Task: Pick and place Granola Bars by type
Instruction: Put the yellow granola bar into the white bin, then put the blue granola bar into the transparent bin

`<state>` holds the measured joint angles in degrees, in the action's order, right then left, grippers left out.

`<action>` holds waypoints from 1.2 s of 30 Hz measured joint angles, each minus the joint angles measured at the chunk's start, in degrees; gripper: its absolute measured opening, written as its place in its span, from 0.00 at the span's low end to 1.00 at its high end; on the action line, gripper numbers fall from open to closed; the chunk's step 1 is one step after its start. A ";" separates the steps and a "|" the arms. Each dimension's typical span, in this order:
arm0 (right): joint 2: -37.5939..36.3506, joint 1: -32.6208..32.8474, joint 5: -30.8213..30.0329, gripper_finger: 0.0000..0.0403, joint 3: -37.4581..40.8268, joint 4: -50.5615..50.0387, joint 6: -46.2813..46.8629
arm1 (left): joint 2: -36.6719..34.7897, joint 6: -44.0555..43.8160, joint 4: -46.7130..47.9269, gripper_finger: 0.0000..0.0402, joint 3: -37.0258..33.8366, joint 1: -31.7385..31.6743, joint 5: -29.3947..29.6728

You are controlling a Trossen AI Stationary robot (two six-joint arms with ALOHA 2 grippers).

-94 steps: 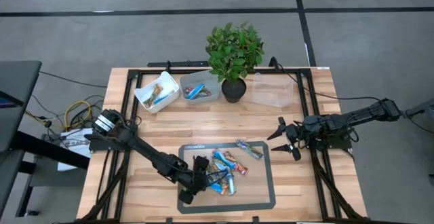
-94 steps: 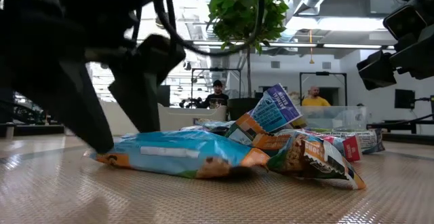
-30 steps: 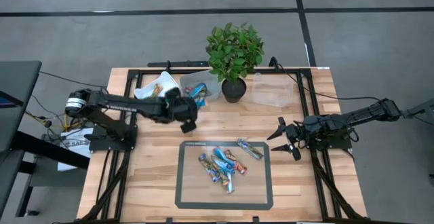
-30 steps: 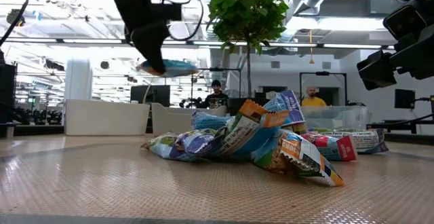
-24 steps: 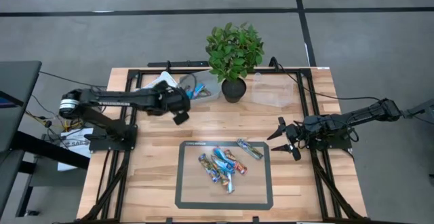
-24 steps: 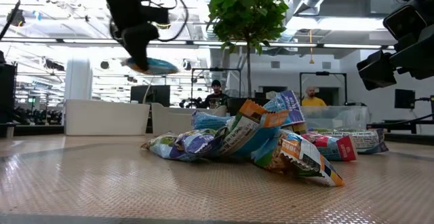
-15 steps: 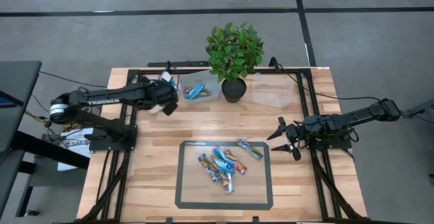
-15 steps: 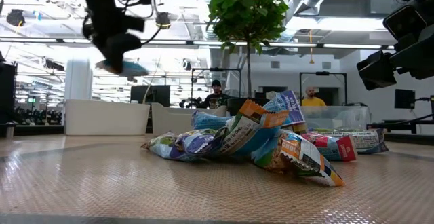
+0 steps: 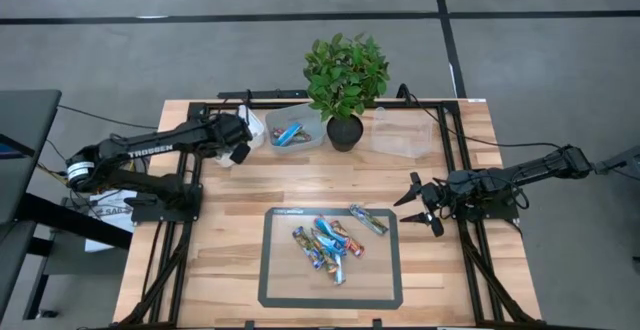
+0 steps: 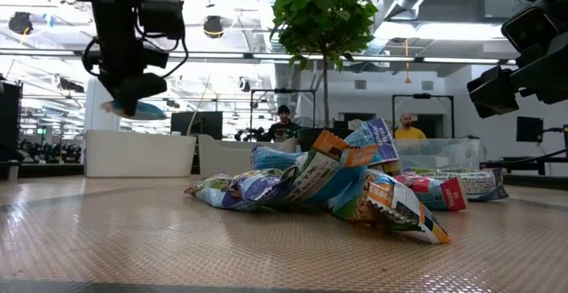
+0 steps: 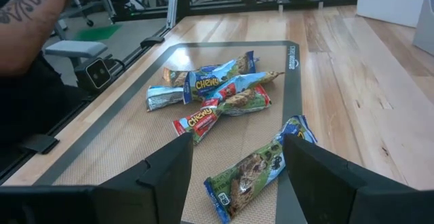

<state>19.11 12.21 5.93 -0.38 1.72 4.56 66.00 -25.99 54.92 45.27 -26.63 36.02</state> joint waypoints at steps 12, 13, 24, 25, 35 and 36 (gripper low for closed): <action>0.01 0.00 0.00 0.55 0.00 0.00 0.00 | 0.00 1.23 -2.27 0.40 -0.63 0.00 -0.73; 0.00 0.00 0.00 0.55 0.00 0.00 0.00 | 0.00 0.74 -2.31 0.42 -0.63 0.01 -0.73; -0.01 0.00 0.01 0.55 0.00 0.00 -0.02 | 0.00 9.67 -15.47 0.47 -0.63 7.63 -6.13; -0.01 0.01 0.01 0.55 0.00 0.00 -0.01 | 0.00 11.17 -16.95 0.46 -0.63 9.19 -7.06; -0.02 0.02 0.00 0.55 0.00 0.00 0.00 | 1.64 20.60 -25.40 0.41 -0.60 29.31 -8.82; 0.00 0.02 0.00 0.55 0.00 0.00 -0.02 | 2.41 21.80 -26.67 0.41 -0.58 31.28 -9.02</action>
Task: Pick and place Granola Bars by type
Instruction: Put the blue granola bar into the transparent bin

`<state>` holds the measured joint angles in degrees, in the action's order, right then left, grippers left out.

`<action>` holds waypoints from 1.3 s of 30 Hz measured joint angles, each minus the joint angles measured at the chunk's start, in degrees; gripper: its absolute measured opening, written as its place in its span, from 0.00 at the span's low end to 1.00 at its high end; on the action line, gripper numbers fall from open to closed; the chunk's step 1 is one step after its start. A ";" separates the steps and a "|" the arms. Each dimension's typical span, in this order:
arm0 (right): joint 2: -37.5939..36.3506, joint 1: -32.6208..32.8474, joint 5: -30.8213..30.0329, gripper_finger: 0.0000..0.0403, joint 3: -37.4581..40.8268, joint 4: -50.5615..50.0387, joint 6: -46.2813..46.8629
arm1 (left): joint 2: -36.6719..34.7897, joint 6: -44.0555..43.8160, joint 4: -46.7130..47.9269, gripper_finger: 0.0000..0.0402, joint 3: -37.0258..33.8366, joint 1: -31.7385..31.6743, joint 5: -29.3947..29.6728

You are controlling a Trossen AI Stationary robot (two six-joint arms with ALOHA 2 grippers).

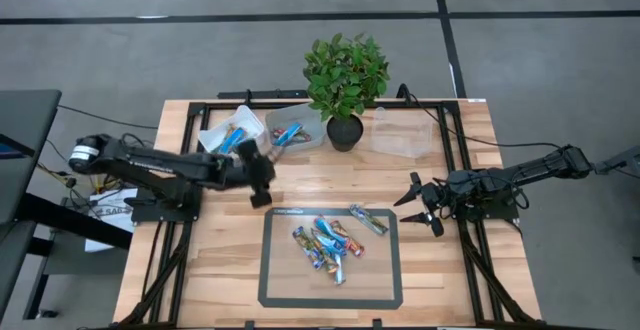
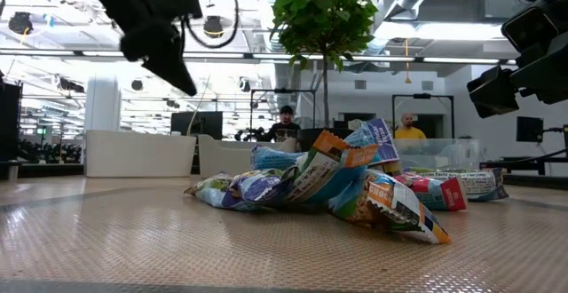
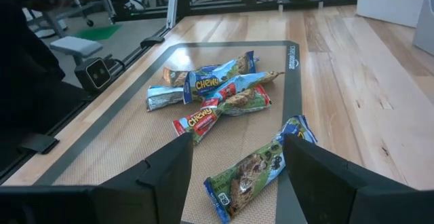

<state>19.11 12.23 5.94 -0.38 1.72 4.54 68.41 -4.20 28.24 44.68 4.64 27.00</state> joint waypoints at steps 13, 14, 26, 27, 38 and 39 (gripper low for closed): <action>-0.02 -0.01 0.00 0.55 0.00 0.02 0.02 | 12.95 18.88 -15.25 0.40 0.00 16.89 -7.22; -0.01 0.00 0.01 0.55 0.00 0.01 0.02 | 13.96 19.73 -16.37 0.40 0.00 17.40 -7.21; 0.00 -0.01 0.00 0.55 0.00 0.00 0.02 | 21.74 26.16 -20.17 0.48 2.92 20.09 -6.86; 0.00 -0.02 0.00 0.55 0.00 0.00 0.02 | 22.40 26.59 -20.27 0.49 3.34 20.11 -6.86; -0.01 -0.01 0.01 0.55 0.00 0.00 0.02 | 29.26 27.84 -20.44 0.58 7.43 20.09 -7.92; 0.00 0.00 0.00 0.55 0.00 0.02 0.02 | 29.98 28.14 -20.40 0.58 7.82 20.09 -8.87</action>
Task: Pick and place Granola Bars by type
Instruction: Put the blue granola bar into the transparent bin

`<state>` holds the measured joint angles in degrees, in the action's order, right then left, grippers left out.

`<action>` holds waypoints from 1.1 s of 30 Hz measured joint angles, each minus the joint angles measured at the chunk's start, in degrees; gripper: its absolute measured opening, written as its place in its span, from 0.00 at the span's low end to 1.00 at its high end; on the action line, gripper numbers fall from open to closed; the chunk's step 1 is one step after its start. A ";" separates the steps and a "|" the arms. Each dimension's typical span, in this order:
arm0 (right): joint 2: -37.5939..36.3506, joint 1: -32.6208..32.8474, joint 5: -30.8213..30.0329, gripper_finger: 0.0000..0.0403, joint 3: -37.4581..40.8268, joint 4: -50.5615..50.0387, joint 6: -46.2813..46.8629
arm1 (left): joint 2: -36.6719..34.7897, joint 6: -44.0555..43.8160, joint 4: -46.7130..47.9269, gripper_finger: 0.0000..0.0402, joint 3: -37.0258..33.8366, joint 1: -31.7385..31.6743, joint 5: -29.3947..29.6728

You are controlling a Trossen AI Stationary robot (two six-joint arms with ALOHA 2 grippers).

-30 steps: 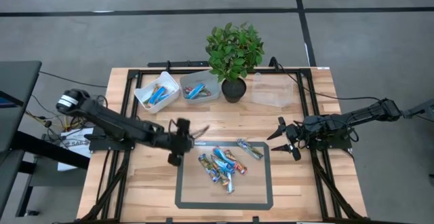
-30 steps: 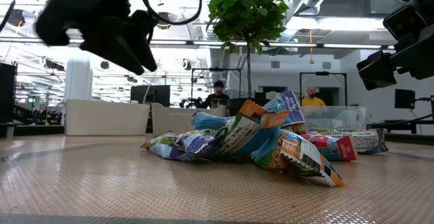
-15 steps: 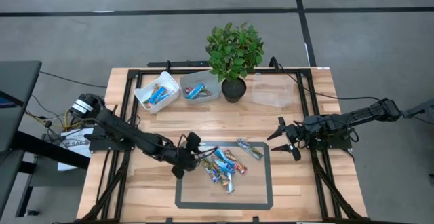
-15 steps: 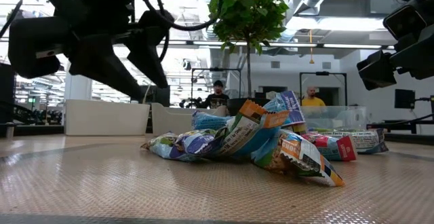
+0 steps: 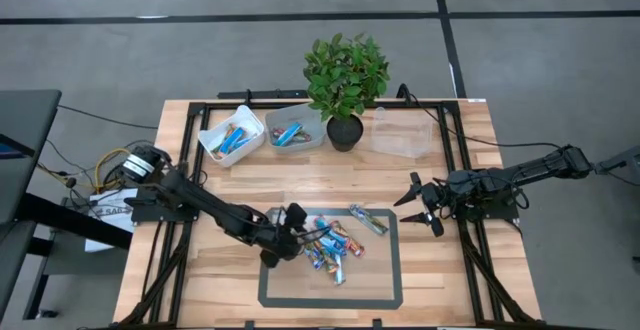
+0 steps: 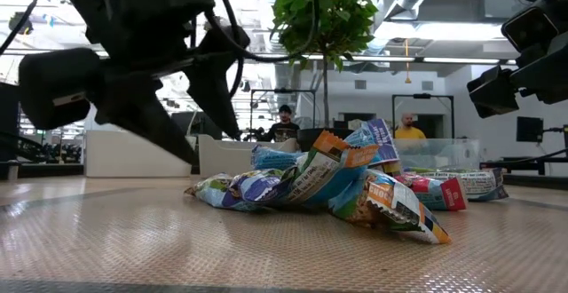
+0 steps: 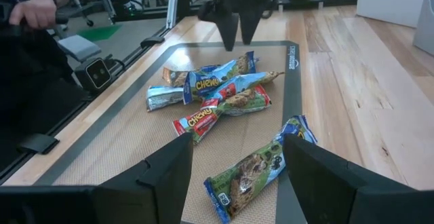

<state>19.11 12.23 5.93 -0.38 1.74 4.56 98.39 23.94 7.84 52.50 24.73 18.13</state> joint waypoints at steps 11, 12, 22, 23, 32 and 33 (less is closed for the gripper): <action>0.00 -0.01 0.00 0.55 0.00 0.00 0.00 | 3.10 5.50 -0.13 0.58 1.39 -0.15 -4.02; 0.00 -0.01 0.00 0.55 0.00 0.00 0.00 | 3.10 5.73 0.17 0.58 1.39 -0.24 -4.01; -0.02 -0.01 0.00 0.55 0.00 0.00 0.00 | 7.34 8.46 1.28 0.58 4.65 -2.06 -4.18; 0.00 -0.02 0.00 0.55 0.00 0.00 0.00 | 7.79 9.05 1.63 0.58 5.32 -2.17 -4.07; -0.01 0.00 0.00 0.55 0.00 0.00 0.00 | 9.33 8.27 5.60 0.58 7.97 -2.99 -5.86; 0.00 -0.02 0.00 0.55 0.00 0.00 0.00 | 9.33 7.42 6.08 0.57 7.98 -2.99 -6.45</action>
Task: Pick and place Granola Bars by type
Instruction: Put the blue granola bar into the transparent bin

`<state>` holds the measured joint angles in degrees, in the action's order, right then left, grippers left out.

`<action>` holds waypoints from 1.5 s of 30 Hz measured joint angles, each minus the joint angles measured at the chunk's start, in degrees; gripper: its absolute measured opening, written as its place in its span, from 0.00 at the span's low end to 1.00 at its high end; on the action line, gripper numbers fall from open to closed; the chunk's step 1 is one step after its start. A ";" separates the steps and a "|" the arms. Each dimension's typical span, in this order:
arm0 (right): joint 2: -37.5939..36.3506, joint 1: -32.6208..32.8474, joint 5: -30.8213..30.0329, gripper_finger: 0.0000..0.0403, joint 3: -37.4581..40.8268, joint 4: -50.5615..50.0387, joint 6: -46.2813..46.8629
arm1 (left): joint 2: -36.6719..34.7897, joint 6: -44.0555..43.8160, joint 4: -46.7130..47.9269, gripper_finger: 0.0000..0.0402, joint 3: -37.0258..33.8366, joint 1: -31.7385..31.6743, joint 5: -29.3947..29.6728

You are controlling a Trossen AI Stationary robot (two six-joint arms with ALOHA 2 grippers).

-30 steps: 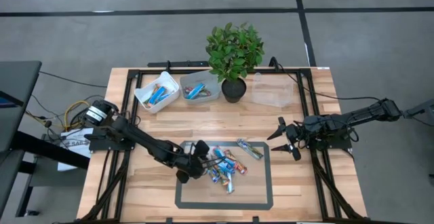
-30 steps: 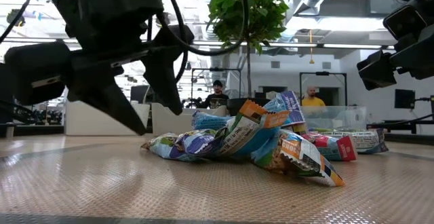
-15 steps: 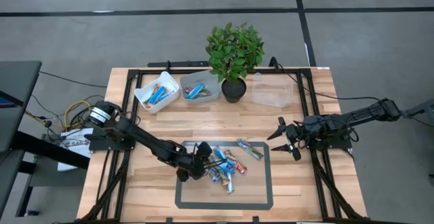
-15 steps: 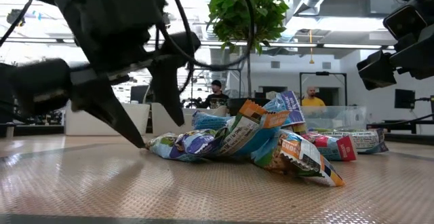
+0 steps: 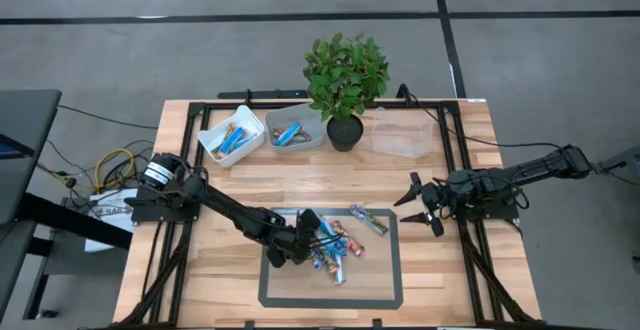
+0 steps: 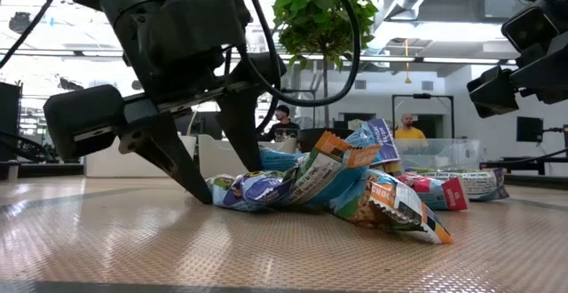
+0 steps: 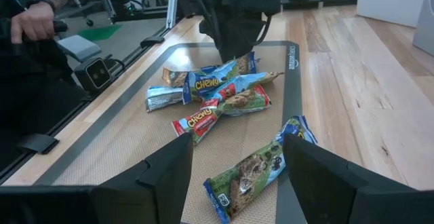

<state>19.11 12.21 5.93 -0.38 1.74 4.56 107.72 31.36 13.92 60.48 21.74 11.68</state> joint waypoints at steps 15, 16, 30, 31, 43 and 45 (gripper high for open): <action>0.00 0.01 0.00 0.55 0.00 0.00 -0.01 | 0.11 -8.45 2.92 0.24 -0.05 -0.61 -6.68; -0.01 0.02 0.00 0.55 0.00 0.00 0.00 | 0.11 -8.58 2.94 0.22 -0.07 -0.59 -6.73; -0.01 0.01 0.00 0.55 0.00 -0.02 0.00 | 0.34 -15.79 -1.56 0.06 0.14 -0.48 -3.39; -0.02 0.00 0.00 0.55 0.00 0.00 0.00 | 0.50 -16.69 -1.28 0.07 0.69 -0.48 -2.84; 0.00 0.00 0.00 0.55 0.00 -0.02 -0.35 | 0.37 -31.75 1.06 0.06 11.31 -0.52 9.03; 0.00 0.00 -0.07 0.55 0.00 0.49 -1.70 | 0.37 -33.84 1.42 0.06 12.56 -0.52 12.11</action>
<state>19.11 12.21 5.87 -0.38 2.23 2.86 108.09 -2.48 15.35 73.04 21.21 23.79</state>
